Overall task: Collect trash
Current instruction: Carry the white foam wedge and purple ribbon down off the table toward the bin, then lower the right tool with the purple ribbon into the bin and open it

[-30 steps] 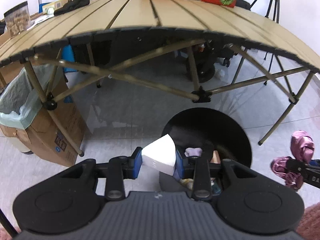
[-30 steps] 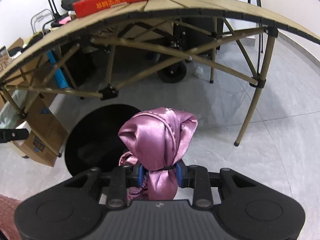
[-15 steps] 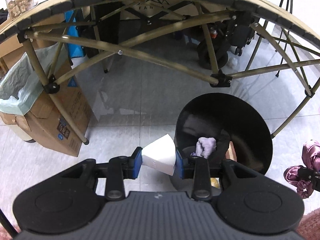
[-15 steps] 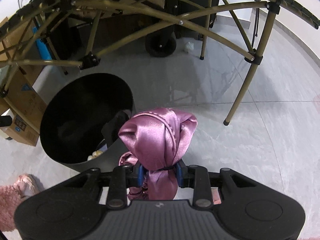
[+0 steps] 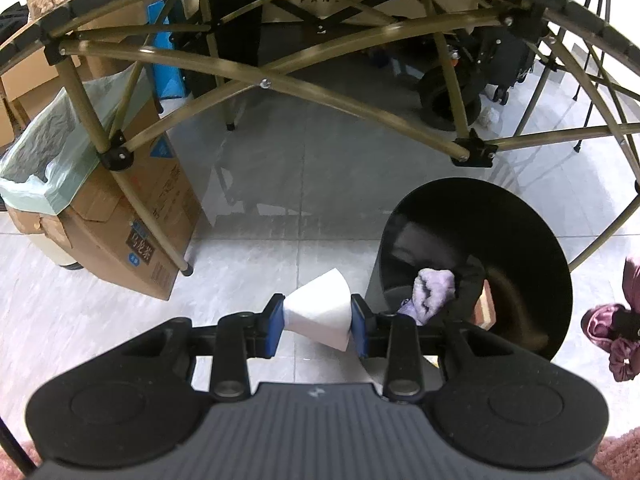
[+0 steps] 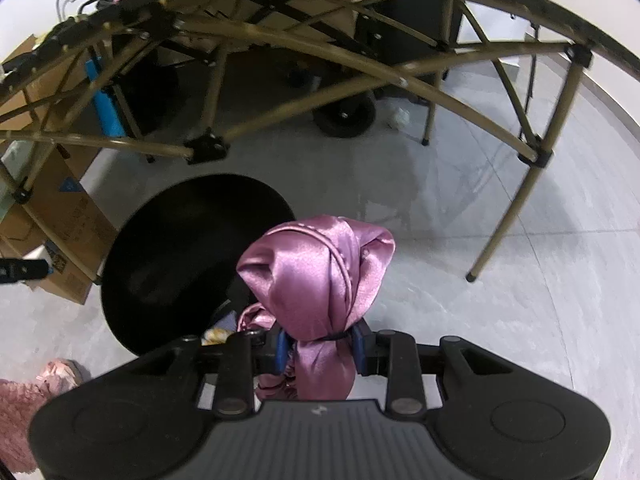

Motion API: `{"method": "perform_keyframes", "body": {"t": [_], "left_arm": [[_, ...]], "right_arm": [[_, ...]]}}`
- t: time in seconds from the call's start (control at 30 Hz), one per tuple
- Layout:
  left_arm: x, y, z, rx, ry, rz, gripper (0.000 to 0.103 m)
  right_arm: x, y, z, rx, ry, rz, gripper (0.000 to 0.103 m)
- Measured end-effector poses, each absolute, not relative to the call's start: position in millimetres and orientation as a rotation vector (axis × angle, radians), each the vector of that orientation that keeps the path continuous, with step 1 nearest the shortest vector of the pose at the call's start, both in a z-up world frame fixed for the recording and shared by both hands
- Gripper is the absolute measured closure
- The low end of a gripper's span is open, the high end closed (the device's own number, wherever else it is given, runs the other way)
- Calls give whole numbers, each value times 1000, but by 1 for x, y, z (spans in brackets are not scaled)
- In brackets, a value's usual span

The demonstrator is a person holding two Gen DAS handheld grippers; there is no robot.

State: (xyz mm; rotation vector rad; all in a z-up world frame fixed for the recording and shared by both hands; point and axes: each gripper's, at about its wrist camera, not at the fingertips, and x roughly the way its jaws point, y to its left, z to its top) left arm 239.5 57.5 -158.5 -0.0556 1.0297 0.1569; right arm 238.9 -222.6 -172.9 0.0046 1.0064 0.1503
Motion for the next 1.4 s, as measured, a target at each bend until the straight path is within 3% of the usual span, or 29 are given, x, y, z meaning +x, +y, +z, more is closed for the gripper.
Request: {"method": "perform_keyframes", "body": {"t": [0.47, 1.17, 1.4], "left_arm": [[241, 65, -155, -74, 1019, 181, 68], [244, 85, -145, -115, 1001, 226, 68], [244, 85, -145, -117, 997, 227, 68]], "right_arm": [[272, -159, -159, -49, 966, 259, 74], [303, -98, -184, -112, 1029, 309, 74], [306, -100, -195, -123, 1083, 269, 68]]}}
